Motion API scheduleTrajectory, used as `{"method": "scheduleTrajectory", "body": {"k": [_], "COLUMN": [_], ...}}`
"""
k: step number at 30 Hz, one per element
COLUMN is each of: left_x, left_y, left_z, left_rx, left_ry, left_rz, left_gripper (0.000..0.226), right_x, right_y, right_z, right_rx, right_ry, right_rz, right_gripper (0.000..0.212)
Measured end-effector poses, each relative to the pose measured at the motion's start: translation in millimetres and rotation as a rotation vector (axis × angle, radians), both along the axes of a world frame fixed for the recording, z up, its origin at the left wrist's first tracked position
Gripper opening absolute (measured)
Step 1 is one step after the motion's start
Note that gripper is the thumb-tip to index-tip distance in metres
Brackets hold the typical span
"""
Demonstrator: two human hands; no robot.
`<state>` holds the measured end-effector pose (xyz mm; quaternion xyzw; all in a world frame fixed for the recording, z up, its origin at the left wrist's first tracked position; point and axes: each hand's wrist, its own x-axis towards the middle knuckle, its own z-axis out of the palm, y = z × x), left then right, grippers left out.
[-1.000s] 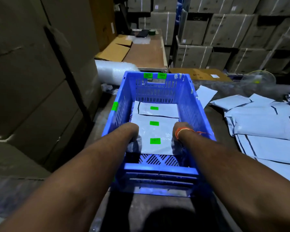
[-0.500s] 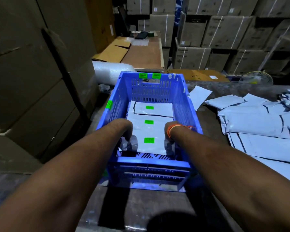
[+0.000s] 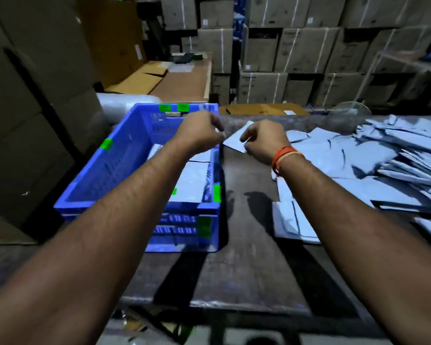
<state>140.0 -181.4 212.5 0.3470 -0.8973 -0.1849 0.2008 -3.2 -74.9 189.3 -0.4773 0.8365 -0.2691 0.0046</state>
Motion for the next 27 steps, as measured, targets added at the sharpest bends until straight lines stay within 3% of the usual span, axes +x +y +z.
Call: {"method": "scheduleTrajectory", "body": {"k": [6, 12, 18, 21, 24, 27], "left_x": [-68, -111, -119, -118, -109, -106], "left_y": [93, 156, 182, 174, 181, 193], "left_z": [-30, -104, -159, -191, -194, -170], "left_rx": [0.05, 0.27, 0.555, 0.685, 0.803, 0.89], "left_ry": [0.083, -0.103, -0.176, -0.111, 0.021, 0.196], "left_rz": [-0.039, -0.057, 0.048, 0.098, 0.177, 0.127], "left_gripper": [0.02, 0.022, 0.007, 0.017, 0.009, 0.025], "right_x": [-71, -95, -85, -75, -67, -61], "right_y": [113, 181, 196, 199, 199, 199], "right_z": [-60, -126, -154, -156, -161, -158], "right_rx": [0.105, 0.262, 0.352, 0.4, 0.42, 0.296], "right_ry": [-0.111, -0.142, -0.121, -0.03, 0.088, 0.128], "right_rz": [-0.068, -0.024, 0.1, 0.132, 0.121, 0.057], "right_gripper": [0.025, 0.025, 0.053, 0.062, 0.042, 0.034]}}
